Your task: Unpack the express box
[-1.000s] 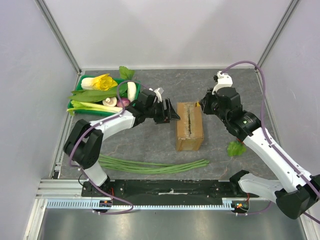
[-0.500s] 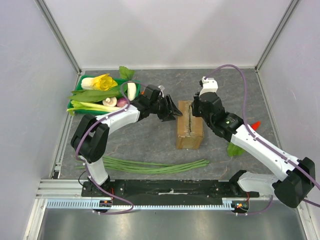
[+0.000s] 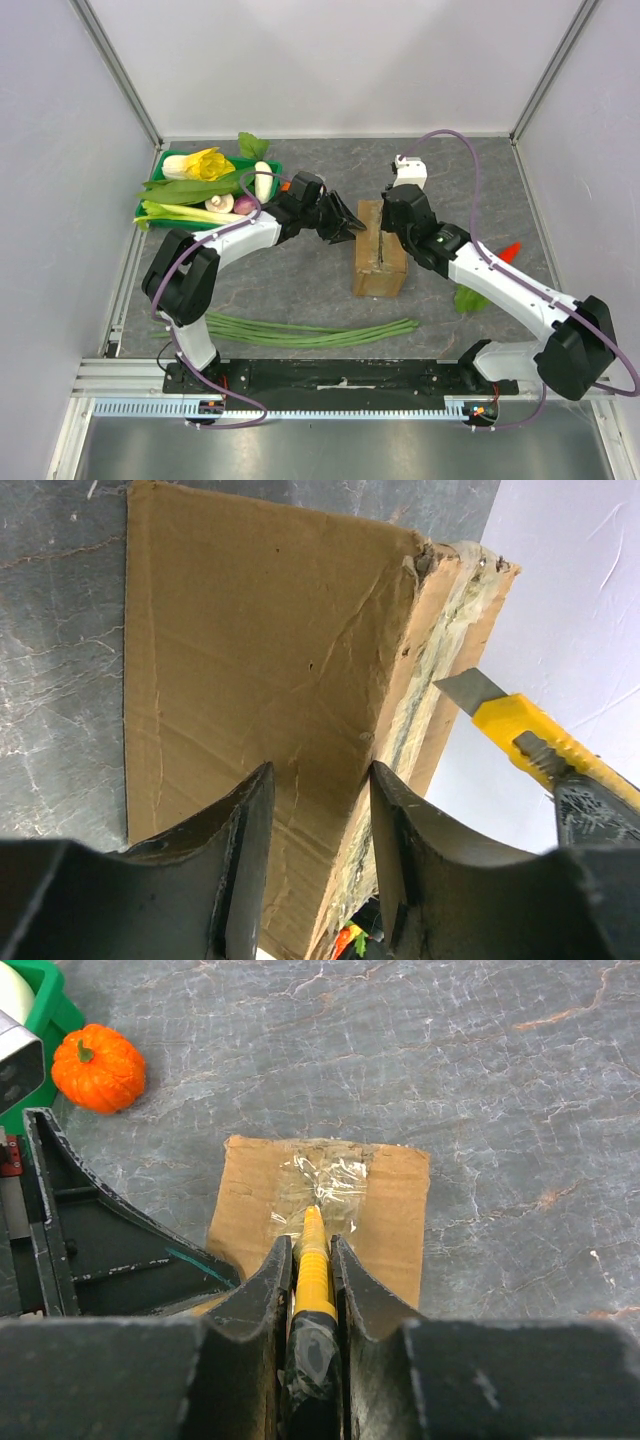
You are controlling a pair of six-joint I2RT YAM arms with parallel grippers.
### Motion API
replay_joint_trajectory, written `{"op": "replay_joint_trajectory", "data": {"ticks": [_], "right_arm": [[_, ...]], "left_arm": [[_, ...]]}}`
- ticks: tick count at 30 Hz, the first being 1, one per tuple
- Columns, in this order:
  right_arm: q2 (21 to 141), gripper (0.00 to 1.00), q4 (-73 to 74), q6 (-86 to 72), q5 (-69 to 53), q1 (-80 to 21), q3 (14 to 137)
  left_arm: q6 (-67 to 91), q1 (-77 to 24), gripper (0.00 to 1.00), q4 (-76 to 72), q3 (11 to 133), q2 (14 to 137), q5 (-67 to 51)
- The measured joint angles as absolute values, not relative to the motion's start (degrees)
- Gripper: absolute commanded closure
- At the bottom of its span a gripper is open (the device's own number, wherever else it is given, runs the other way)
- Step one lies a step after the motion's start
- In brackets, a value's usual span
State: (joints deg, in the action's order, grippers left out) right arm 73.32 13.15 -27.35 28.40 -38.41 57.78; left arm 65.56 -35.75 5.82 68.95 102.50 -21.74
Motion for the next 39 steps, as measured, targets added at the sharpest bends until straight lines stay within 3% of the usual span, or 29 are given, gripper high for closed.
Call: {"op": "replay_joint_trajectory", "data": {"ticks": [39], "right_arm": [[85.3, 1.00, 9.9, -17.8, 27.6, -38.0, 64.5]], "left_arm": [[65.2, -34.1, 0.38, 0.0, 72.2, 107.4, -23.9]]}}
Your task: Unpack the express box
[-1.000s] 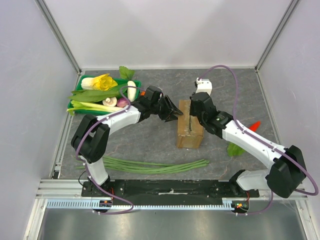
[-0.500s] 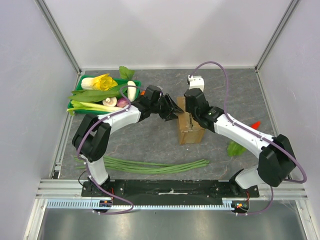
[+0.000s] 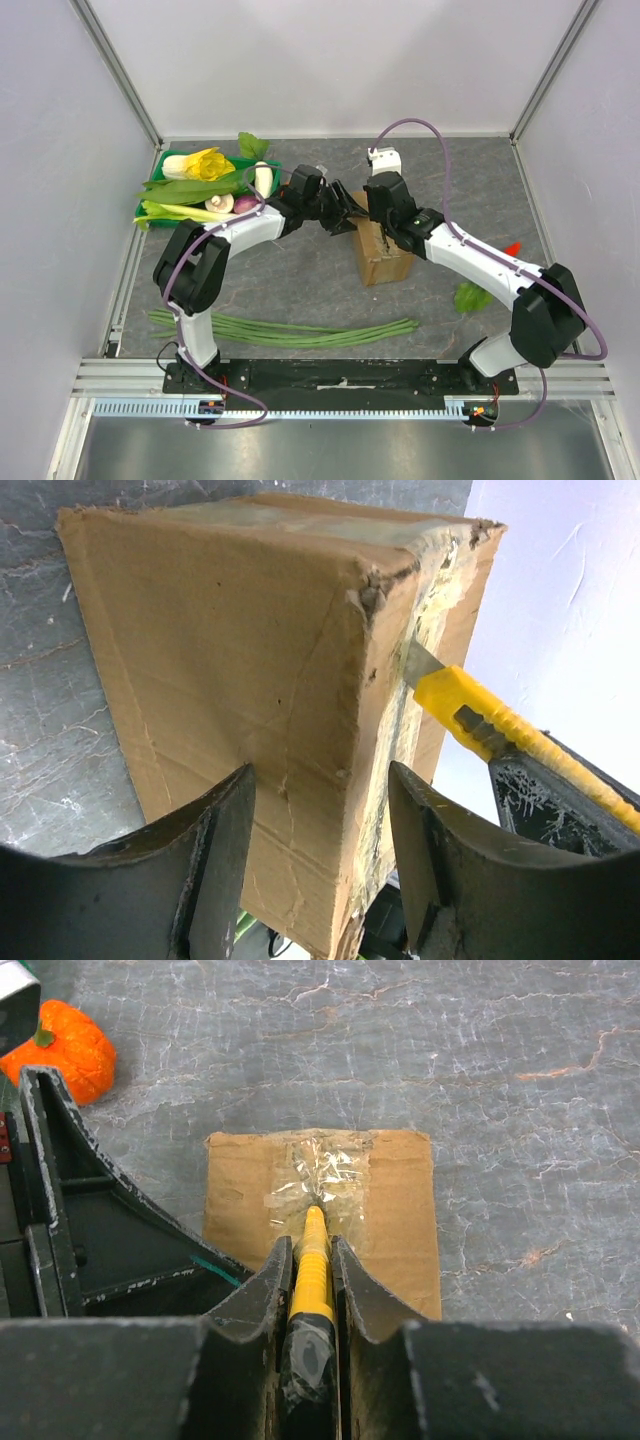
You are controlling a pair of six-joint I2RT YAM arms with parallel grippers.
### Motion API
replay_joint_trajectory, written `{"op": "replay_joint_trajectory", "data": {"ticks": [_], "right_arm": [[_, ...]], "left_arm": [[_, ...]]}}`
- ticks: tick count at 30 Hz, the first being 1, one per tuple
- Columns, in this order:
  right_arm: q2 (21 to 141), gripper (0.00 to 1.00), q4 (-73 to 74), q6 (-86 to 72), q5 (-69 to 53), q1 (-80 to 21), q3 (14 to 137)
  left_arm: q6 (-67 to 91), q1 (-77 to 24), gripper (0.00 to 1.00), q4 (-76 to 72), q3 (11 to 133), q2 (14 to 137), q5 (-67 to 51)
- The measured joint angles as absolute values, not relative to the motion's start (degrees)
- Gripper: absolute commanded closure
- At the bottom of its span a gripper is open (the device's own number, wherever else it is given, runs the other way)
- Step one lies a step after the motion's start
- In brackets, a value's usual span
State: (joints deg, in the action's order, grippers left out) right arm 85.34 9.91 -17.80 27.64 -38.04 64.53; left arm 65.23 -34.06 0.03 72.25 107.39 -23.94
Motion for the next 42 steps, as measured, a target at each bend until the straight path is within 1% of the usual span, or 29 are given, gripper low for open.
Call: {"op": "replay_joint_trajectory", "data": {"ticks": [8, 12, 26, 42], "right_arm": [[83.7, 1.00, 10.1, -18.4, 25.4, -38.0, 62.9], [82.8, 1.00, 11.6, -18.7, 24.7, -38.0, 62.6], [81.5, 1.00, 20.8, -26.3, 26.4, -38.4, 64.9], [80.6, 1.00, 31.0, -33.4, 28.2, -42.1, 67.4]], "left_arm": [[61.3, -32.7, 0.37, 3.4, 77.1, 110.9, -21.9], [60.0, -32.7, 0.39, 5.2, 79.9, 111.7, -18.7], [60.6, -34.1, 0.43, 8.0, 81.9, 112.9, -17.5], [61.1, -35.1, 0.43, 11.9, 84.9, 113.9, -15.6]]}}
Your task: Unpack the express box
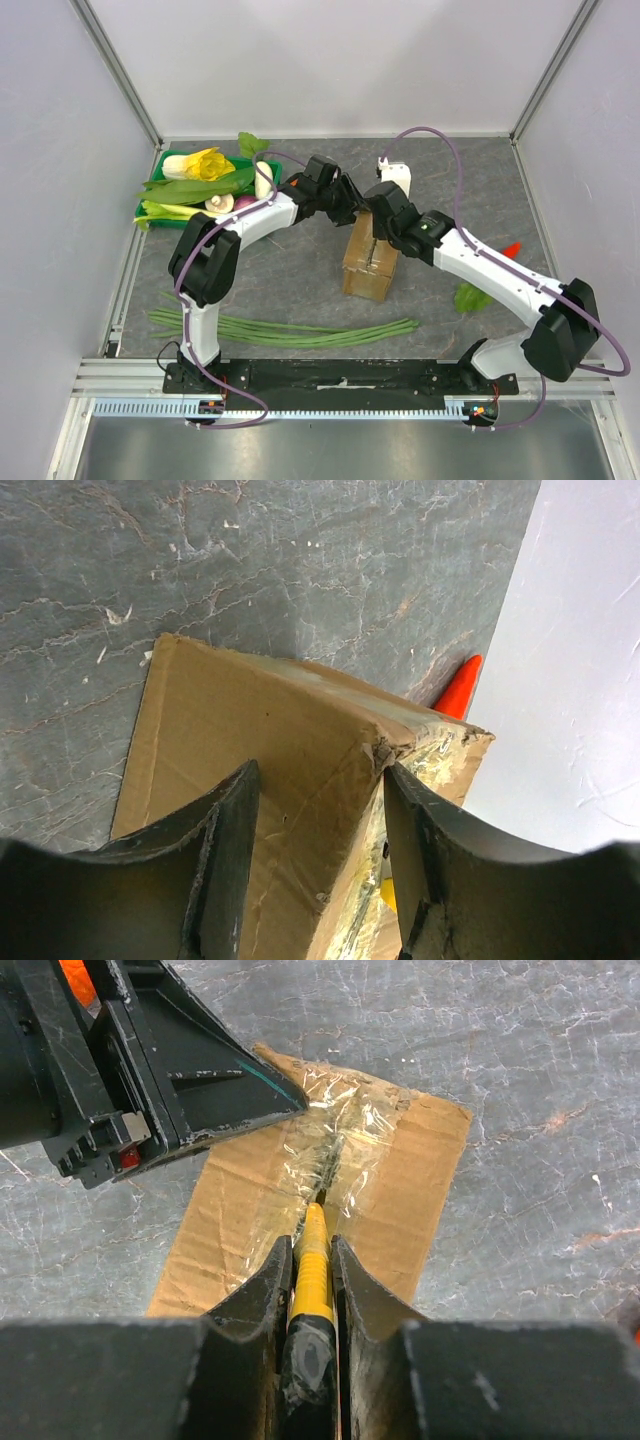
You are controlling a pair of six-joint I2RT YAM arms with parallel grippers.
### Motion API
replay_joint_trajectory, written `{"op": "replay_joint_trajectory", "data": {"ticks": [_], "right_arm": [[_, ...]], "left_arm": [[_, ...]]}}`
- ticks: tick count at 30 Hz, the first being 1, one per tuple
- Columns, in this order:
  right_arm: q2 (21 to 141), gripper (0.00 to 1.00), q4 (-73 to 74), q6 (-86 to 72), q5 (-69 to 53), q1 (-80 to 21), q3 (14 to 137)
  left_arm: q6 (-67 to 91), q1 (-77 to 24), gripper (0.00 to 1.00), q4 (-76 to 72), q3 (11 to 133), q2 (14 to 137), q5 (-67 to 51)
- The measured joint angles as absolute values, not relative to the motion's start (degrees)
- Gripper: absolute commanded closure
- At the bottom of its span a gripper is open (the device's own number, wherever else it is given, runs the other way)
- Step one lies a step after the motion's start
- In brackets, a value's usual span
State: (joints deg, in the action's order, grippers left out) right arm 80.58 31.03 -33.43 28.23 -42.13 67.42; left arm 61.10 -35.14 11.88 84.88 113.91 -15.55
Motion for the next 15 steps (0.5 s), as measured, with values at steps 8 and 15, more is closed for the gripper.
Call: {"op": "replay_joint_trajectory", "data": {"ticks": [8, 15], "right_arm": [[78.7, 1.00, 34.3, -34.1, 30.4, -42.4, 69.7], [74.1, 1.00, 36.1, -34.1, 31.0, -42.9, 71.1]], "left_arm": [[61.1, -35.4, 0.40, 11.6, 85.0, 113.9, -15.5], [60.4, -34.9, 0.30, 10.7, 84.4, 113.5, -13.8]]}}
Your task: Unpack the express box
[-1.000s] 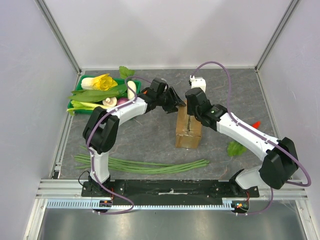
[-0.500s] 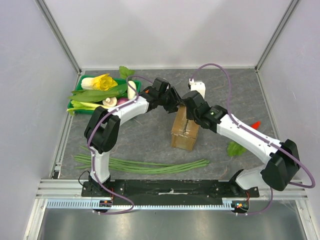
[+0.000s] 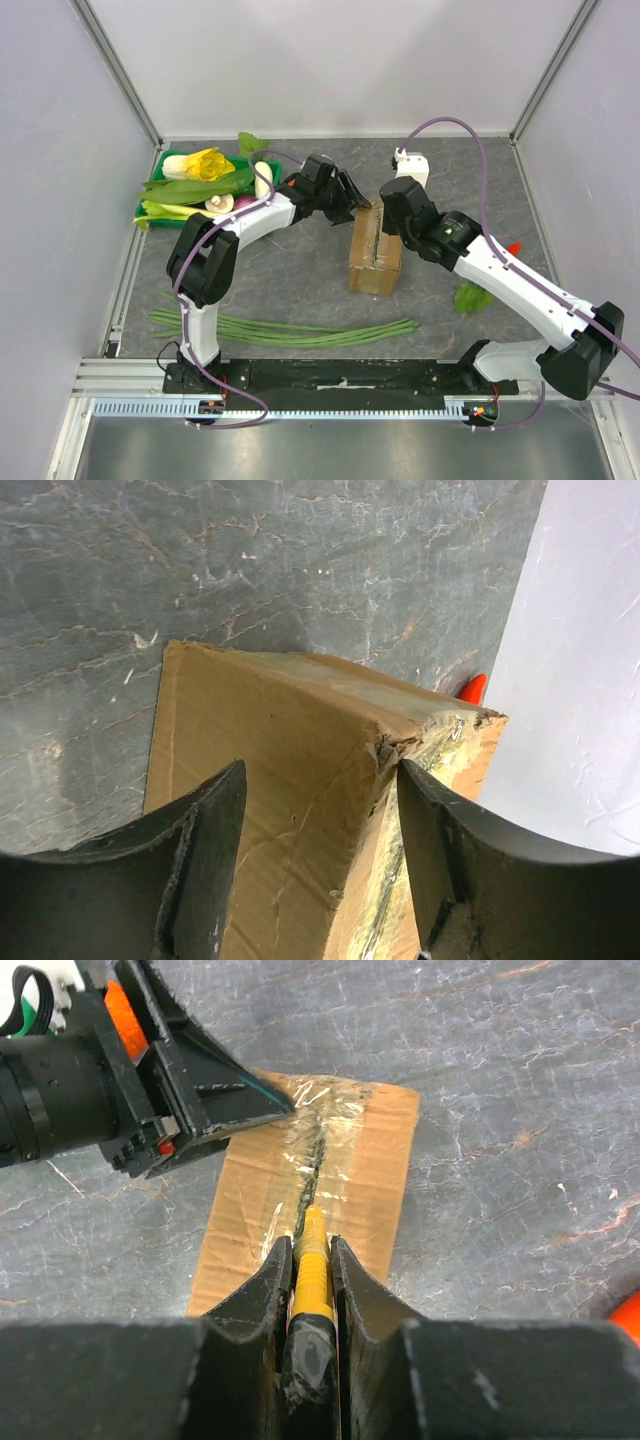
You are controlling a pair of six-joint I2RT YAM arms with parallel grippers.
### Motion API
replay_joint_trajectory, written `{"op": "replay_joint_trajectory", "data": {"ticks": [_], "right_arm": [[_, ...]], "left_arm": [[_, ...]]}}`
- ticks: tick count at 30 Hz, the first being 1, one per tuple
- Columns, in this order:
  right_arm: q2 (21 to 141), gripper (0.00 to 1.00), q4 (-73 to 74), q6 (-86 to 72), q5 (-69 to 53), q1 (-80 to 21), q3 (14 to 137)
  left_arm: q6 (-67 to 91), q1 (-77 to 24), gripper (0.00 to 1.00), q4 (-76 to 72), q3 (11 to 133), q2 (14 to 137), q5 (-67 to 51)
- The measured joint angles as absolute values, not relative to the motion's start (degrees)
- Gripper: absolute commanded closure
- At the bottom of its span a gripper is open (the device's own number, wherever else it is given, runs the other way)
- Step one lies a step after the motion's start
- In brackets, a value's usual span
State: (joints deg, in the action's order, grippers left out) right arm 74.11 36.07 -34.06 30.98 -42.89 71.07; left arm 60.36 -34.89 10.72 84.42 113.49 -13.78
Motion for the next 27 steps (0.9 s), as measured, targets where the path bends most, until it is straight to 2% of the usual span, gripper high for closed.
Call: {"op": "replay_joint_trajectory", "data": {"ticks": [6, 15, 22, 27], "right_arm": [[72.8, 1.00, 35.7, -34.0, 31.6, -42.4, 70.7], [74.5, 1.00, 32.3, -31.5, 30.9, -39.2, 67.0], [77.4, 1.00, 28.3, -28.0, 30.2, -38.4, 66.7], [79.7, 1.00, 23.8, -24.6, 29.9, -37.5, 66.7]], "left_arm": [[57.8, -34.4, 0.23, 10.4, 81.1, 110.5, -14.4], [57.1, -34.2, 0.22, 6.2, 67.9, 101.0, -23.6], [58.1, -34.2, 0.32, 1.1, 62.4, 99.1, -30.1], [60.2, -34.4, 0.36, -1.5, 61.9, 99.3, -31.4]]}}
